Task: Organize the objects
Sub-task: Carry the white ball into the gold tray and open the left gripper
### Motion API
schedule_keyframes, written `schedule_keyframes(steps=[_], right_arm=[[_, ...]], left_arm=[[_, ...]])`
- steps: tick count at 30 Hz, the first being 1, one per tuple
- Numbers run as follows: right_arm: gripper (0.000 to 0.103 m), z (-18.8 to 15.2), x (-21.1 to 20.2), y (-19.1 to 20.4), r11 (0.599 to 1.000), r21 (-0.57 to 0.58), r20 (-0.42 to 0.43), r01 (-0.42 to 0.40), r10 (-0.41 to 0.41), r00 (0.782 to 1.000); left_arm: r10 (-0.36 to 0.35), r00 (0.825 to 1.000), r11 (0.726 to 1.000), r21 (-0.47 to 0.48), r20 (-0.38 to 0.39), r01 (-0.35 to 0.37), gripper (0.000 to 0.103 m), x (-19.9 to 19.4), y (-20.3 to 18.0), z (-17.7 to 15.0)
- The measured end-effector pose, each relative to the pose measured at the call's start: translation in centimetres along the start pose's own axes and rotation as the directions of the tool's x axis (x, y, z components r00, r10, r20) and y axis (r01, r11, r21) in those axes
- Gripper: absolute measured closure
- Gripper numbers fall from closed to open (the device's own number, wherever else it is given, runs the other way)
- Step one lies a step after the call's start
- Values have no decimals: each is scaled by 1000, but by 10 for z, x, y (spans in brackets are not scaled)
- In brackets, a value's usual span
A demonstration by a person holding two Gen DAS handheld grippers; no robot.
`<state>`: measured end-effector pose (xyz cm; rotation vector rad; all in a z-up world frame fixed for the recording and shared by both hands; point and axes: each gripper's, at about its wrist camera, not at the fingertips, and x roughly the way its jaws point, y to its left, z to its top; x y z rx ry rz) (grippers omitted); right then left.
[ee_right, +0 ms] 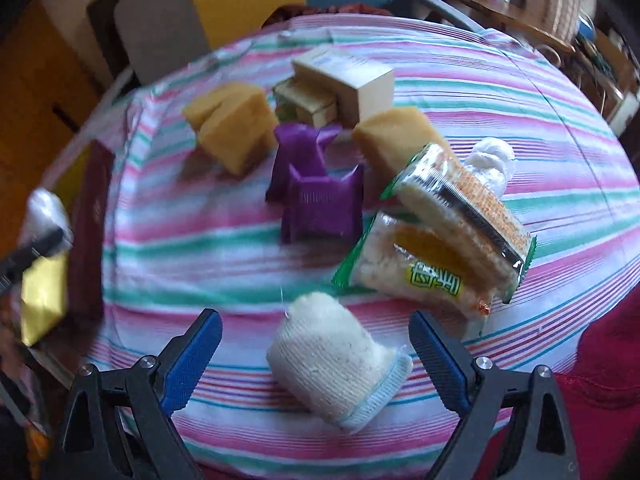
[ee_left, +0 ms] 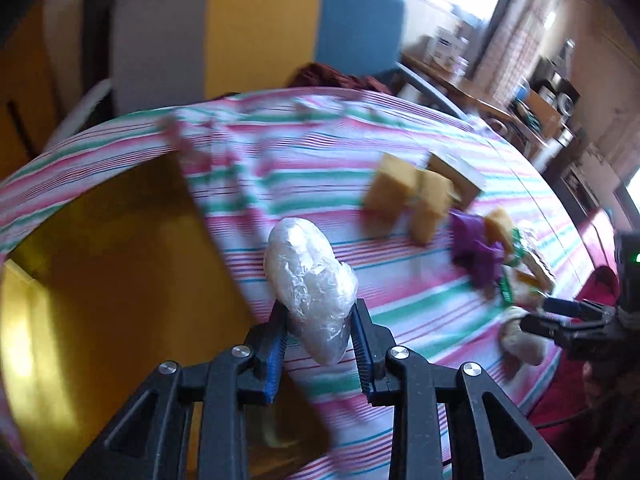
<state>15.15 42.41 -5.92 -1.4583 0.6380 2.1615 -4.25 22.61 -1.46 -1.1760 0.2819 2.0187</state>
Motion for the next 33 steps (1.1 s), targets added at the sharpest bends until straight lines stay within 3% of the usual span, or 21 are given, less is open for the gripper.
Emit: schedule_keyframes(steps=[3, 7, 11, 17, 25, 28, 30, 33], right_arm=[[7, -1, 16, 12, 995, -64, -66, 74, -78, 995], [12, -5, 29, 25, 982, -125, -92, 140, -152, 984], [35, -5, 32, 24, 978, -118, -83, 170, -180, 980], [36, -9, 34, 27, 973, -136, -73, 185, -196, 978], [36, -13, 38, 28, 973, -133, -69, 187, -198, 978], [36, -13, 34, 23, 974, -131, -69, 187, -197, 978], [36, -14, 34, 22, 974, -131, -68, 187, -197, 978], [36, -15, 34, 21, 972, -137, -66, 190, -200, 977]], left_arm=[[59, 998, 997, -40, 13, -58, 72, -13, 37, -8], [141, 990, 985, -105, 6, -140, 72, -26, 86, -21], [223, 975, 958, -179, -16, -222, 72, -34, 141, -31], [305, 950, 917, -249, -62, -311, 72, -29, 201, -29], [407, 911, 889, -197, -72, -413, 69, -5, 235, -5], [429, 900, 879, -198, -72, -435, 55, -2, 241, -2], [436, 898, 876, -205, -49, -437, 40, -5, 242, -1], [446, 895, 874, -209, -10, -438, 39, -17, 240, -2]])
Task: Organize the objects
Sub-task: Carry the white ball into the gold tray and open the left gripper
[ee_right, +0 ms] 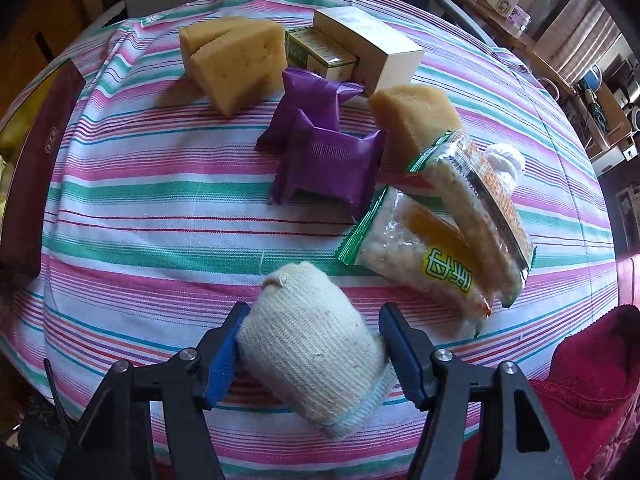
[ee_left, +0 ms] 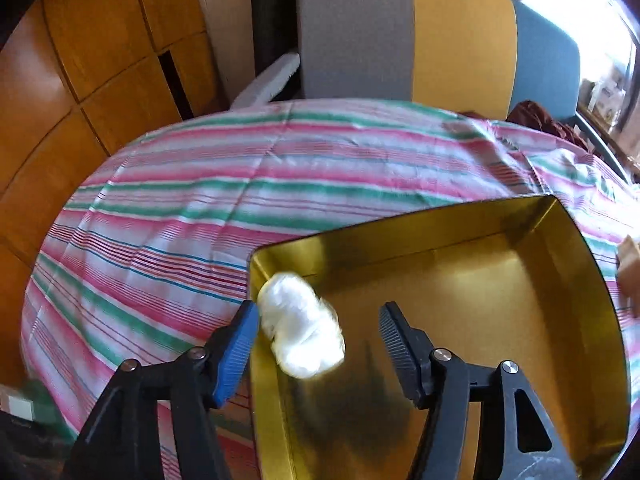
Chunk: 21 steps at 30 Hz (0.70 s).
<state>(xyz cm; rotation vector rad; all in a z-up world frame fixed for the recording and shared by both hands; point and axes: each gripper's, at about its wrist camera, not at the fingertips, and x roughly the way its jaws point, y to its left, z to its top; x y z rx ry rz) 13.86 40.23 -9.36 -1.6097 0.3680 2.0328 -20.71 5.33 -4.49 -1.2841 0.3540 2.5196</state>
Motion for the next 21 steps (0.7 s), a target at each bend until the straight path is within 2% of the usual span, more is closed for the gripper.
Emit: schedule_keyframes(steps=[6, 10, 13, 17, 21], right_arm=[[43, -2, 0, 12, 1000, -20, 24, 5, -4, 1000], [51, -1, -5, 24, 1000, -16, 53, -18, 19, 998], [51, 0, -4, 33, 999, -30, 58, -23, 24, 998], [52, -1, -3, 41, 999, -44, 70, -11, 14, 997], [53, -1, -7, 39, 998, -20, 94, -64, 65, 993]], left_arm=[[-19, 997, 999, -46, 70, 22, 39, -38, 11, -22], [-33, 994, 995, -90, 105, 42, 39, -68, 14, -46], [-24, 993, 995, -92, 120, 35, 39, -83, 13, -64], [-43, 994, 994, -93, 105, 53, 39, -92, 10, -86], [-60, 994, 991, -118, 95, 71, 39, -98, 9, -103]])
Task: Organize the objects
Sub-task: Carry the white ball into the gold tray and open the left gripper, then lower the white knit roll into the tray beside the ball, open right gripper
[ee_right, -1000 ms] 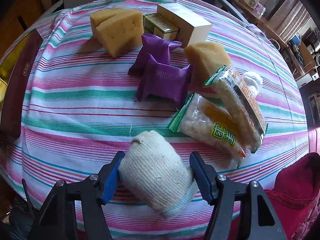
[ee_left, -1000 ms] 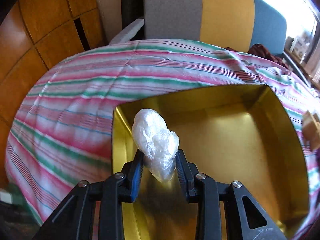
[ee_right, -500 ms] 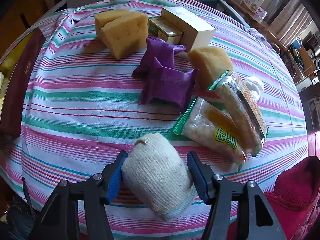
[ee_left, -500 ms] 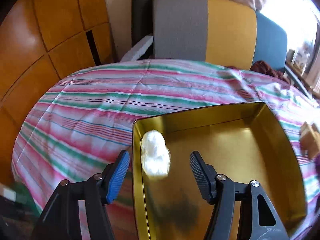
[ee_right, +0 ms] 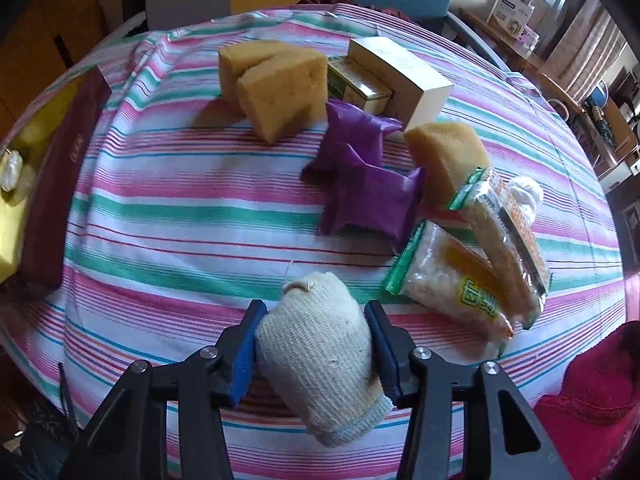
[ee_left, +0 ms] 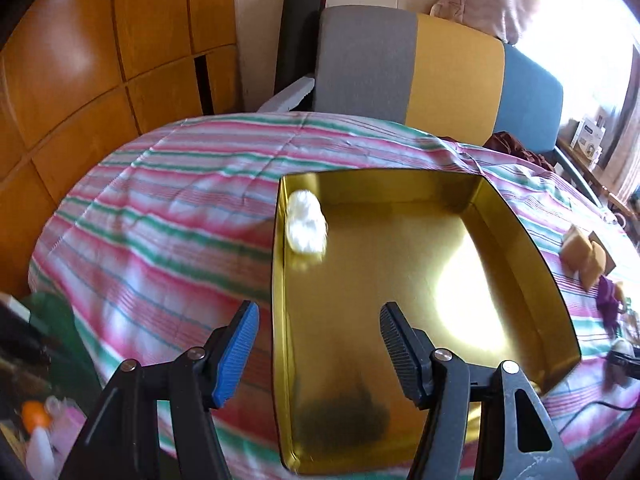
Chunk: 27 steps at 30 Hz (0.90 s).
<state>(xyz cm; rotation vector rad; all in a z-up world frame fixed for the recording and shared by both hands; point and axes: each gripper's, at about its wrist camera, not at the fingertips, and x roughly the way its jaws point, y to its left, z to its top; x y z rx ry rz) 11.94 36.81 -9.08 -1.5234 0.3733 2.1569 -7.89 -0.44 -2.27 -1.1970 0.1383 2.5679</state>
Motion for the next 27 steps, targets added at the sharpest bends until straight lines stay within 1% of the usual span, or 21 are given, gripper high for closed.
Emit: schedule_keyframes(steps=[1, 3, 5, 6, 7, 9, 11, 13, 15, 16, 18, 20, 23, 25, 27], right_arm=[[53, 1, -4, 0, 1000, 4, 11, -29, 28, 1000], [53, 6, -15, 11, 997, -1, 44, -79, 79, 996], [53, 14, -27, 24, 991, -19, 79, -136, 137, 987], [53, 26, -33, 28, 985, -34, 97, -172, 174, 980], [53, 28, -37, 27, 977, -52, 110, -207, 211, 971], [53, 44, -48, 66, 956, -104, 129, -275, 287, 949], [53, 54, -69, 96, 922, -187, 130, -338, 364, 922], [53, 62, -77, 144, 888, -257, 109, -381, 418, 902], [52, 65, -78, 180, 846, -315, 64, -431, 471, 880], [52, 73, -76, 197, 828, -340, 41, -446, 487, 872], [52, 73, -75, 232, 803, -387, 1, -453, 492, 871], [52, 78, -62, 266, 781, -409, -52, -472, 496, 866], [52, 86, -44, 306, 768, -394, -124, -504, 499, 858], [52, 92, -30, 322, 774, -345, -165, -531, 507, 846], [52, 102, -15, 338, 787, -293, -183, -544, 512, 839]], left_arm=[[-4, 1000, 1000, -8, -5, 4, 39, -1, 0, -4], [-8, 1000, 1000, -11, -13, 8, 39, -4, -1, -11], [0, 1000, 1000, -3, -14, 0, 39, -6, -2, -15], [3, 1000, 1000, -3, -15, -3, 39, -8, -2, -16], [3, 1000, 1000, -6, -17, -3, 39, -9, 0, -17], [10, 1000, 1000, -13, -15, -10, 39, -13, 4, -19], [26, 1000, 999, -20, -7, -26, 39, -18, 9, -21], [36, 999, 999, -27, -4, -36, 39, -21, 16, -23], [49, 999, 998, -37, -2, -49, 39, -24, 24, -26], [55, 998, 998, -42, -3, -55, 39, -25, 28, -28], [63, 998, 996, -57, -8, -63, 39, -25, 36, -31], [71, 997, 995, -72, -9, -71, 39, -25, 44, -32], [84, 996, 992, -97, -7, -84, 39, -25, 55, -34], [87, 996, 990, -113, -5, -87, 39, -25, 62, -35], [87, 996, 987, -133, 0, -87, 39, -25, 68, -34]])
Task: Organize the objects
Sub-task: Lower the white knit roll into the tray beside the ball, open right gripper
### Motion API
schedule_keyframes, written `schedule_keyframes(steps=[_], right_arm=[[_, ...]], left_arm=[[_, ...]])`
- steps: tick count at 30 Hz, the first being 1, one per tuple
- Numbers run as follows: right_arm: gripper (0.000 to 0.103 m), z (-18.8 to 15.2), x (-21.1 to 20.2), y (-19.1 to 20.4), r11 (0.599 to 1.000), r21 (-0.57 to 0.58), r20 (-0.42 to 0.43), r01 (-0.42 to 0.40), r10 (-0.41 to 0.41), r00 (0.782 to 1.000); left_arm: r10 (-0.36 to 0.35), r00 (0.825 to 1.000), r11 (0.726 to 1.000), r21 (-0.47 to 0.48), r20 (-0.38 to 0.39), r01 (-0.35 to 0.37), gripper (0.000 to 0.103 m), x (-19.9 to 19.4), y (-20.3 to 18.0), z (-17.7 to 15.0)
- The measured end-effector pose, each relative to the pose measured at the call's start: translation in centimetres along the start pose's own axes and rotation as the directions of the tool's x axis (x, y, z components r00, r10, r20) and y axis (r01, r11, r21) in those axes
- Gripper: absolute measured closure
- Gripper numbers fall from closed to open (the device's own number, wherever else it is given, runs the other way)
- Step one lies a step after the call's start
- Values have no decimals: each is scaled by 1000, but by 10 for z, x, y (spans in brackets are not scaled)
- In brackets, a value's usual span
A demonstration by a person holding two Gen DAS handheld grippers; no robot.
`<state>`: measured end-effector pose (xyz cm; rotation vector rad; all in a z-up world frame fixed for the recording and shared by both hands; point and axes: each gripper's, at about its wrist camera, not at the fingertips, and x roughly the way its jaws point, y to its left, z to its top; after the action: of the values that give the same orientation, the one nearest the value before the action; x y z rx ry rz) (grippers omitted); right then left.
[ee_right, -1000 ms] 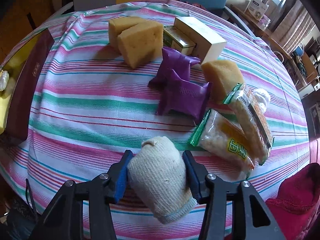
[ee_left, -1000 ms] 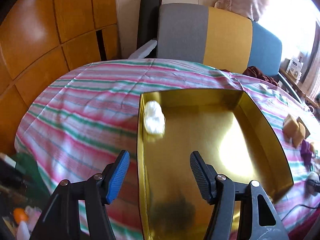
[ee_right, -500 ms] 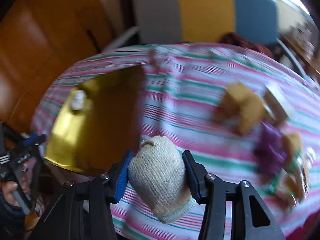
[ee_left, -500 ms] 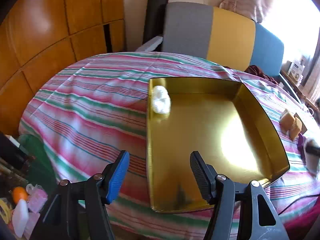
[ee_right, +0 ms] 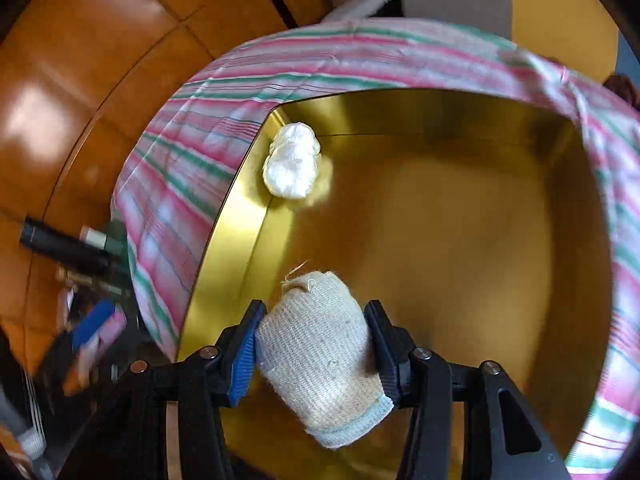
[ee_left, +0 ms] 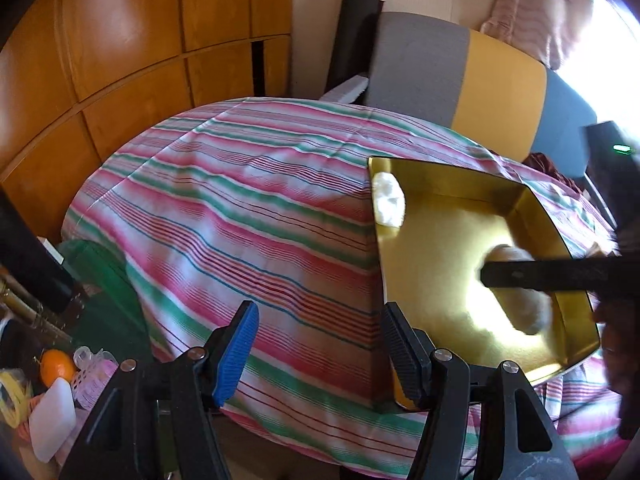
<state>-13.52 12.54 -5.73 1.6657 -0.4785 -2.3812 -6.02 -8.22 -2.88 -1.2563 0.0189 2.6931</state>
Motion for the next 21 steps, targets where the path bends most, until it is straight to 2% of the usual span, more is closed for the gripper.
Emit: schedule_keyframes(steps=[2, 5, 8, 10, 15, 21], right_arm=[[50, 12, 13, -1, 998, 61, -2, -19, 19, 1000], [47, 25, 25, -6, 973, 191, 11, -133, 133, 991], [38, 28, 29, -9, 946, 237, 48, -221, 215, 975], [36, 25, 25, -9, 942, 230, 62, -244, 236, 970], [35, 6, 0, -11, 972, 139, 96, -188, 176, 980], [35, -30, -44, -14, 999, -9, 173, -44, 45, 984]], left_arm=[[-8, 1000, 1000, -17, -2, 8, 39, 1, 5, 0], [-15, 1000, 999, -35, -8, 15, 39, 3, 9, 0], [-22, 1000, 999, -42, -10, 22, 39, 2, 9, 0], [-24, 1000, 999, -40, -6, 24, 38, 1, 8, 0], [-12, 1000, 1000, -24, 19, 13, 38, -4, 3, 0], [12, 999, 1000, 3, 49, -12, 31, -13, -5, 2]])
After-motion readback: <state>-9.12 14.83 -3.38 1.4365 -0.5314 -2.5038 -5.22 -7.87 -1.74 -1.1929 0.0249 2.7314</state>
